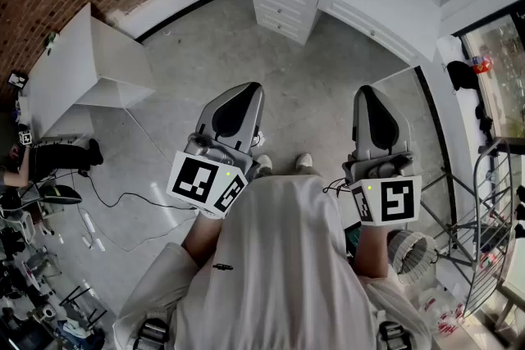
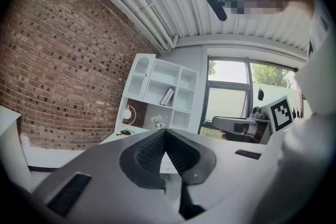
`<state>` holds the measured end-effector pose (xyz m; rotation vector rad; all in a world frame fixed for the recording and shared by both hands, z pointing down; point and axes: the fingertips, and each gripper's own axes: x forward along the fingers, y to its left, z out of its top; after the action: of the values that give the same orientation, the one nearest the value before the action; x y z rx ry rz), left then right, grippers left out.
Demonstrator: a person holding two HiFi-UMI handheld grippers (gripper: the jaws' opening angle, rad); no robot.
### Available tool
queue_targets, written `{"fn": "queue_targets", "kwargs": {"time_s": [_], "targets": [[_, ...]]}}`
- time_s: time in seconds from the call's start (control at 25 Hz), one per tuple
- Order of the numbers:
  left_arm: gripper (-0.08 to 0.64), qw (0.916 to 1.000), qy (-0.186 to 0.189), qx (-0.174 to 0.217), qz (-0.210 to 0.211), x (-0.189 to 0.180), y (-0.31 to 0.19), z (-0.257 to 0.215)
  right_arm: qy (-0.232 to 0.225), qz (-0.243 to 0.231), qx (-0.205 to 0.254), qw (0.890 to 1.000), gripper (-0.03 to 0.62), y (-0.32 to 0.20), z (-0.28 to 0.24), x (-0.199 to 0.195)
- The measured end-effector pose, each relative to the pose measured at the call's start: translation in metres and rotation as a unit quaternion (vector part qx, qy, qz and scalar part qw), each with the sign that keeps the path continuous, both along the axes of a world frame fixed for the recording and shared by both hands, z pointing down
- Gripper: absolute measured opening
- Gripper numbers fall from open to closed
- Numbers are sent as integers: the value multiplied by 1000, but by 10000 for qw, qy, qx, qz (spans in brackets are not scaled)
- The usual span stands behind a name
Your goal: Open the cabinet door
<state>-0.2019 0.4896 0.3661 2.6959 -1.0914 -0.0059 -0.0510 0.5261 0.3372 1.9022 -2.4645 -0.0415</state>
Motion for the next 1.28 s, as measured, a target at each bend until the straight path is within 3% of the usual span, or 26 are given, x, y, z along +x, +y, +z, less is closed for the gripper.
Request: {"fn": "queue_targets", "kwargs": {"time_s": [0.12,0.24,0.6,0.76,1.04,1.28], "targets": [[9,9998,-146,-126,-28,25,12,0,-76,-5,-98,9999,2,15,-4,23],[9,9995,-319,40,72,49,25,-4,-101,-2,-58,9999,2,24,-1,41],[9,9986,-515,-73,-11,89,48,5,-273,-89,-32,9996,2,48,9,85],[9,9985,-532,-138,-1,111,57,9,-308,-15,-131,9994,2,56,14,111],[9,9982,-569,72,162,166,70,9,-297,-122,-71,9995,-2,64,21,152],[9,9981,-607,-8,103,179,70,9,-449,-286,-40,9986,-2,57,19,161]]}}
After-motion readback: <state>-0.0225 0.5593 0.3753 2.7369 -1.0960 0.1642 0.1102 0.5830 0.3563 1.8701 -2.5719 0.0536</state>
